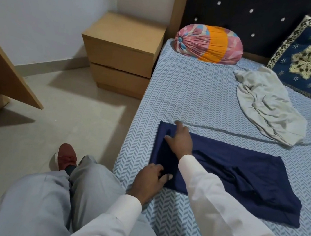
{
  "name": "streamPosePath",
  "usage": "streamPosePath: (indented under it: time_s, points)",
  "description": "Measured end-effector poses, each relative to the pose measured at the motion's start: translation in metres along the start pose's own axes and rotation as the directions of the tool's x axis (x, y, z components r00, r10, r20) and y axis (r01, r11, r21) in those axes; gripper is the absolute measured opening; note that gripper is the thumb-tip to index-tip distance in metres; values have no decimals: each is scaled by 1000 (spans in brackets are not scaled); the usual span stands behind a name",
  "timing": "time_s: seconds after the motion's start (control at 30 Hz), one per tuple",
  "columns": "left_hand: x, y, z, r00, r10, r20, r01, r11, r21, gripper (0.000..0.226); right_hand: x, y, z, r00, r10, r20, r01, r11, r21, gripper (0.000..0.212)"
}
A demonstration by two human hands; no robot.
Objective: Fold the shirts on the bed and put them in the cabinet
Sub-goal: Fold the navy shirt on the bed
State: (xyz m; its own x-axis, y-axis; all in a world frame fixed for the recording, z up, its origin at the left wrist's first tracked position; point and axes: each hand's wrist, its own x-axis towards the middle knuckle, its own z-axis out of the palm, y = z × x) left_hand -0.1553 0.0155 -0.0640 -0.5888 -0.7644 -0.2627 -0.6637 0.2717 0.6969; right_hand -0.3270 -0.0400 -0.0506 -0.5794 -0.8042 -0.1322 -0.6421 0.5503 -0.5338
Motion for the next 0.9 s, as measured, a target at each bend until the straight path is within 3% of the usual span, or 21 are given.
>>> streamPosePath:
  time_s: [0.07, 0.13, 0.2, 0.37, 0.5, 0.6, 0.73, 0.8, 0.9]
  points:
    - [0, -2, -2, 995, -22, -101, 20, 1000, -22, 38, -2, 0, 11, 987, -129, 96, 139, 985, -103, 58]
    - [0, -8, -6, 977, -65, -203, 69, 998, 10, 35, -2, 2, 17, 983, -62, 175, 89, 984, -153, 50]
    - [2, -14, -11, 963, -149, -227, 159, 987, 27, 45, -1, 1, 17, 991, 16, 132, 5, 987, -160, 51]
    - [11, -16, -16, 943, -311, -114, 314, 950, 2, 45, -14, -28, 16, 987, 47, 156, 14, 929, -370, 77]
    - [13, -16, -14, 951, -309, -5, 307, 946, -106, 15, -14, -49, 16, 960, 130, 249, -17, 911, -412, 44]
    - [10, -15, -27, 952, -307, 7, 296, 911, -287, 24, -12, -70, 13, 940, 174, 292, -36, 904, -425, 44]
    - [-2, -22, -65, 931, -317, -179, 259, 923, -284, 28, -7, -107, 19, 924, 47, 378, 80, 946, -313, 77]
    - [-9, -31, -90, 896, -320, -307, 247, 935, -255, 25, -5, -132, 20, 918, -46, 394, 154, 956, -248, 69]
    - [-18, -39, -127, 852, -288, -438, 198, 950, -241, 14, -2, -161, 23, 918, -117, 379, 196, 964, -180, 37]
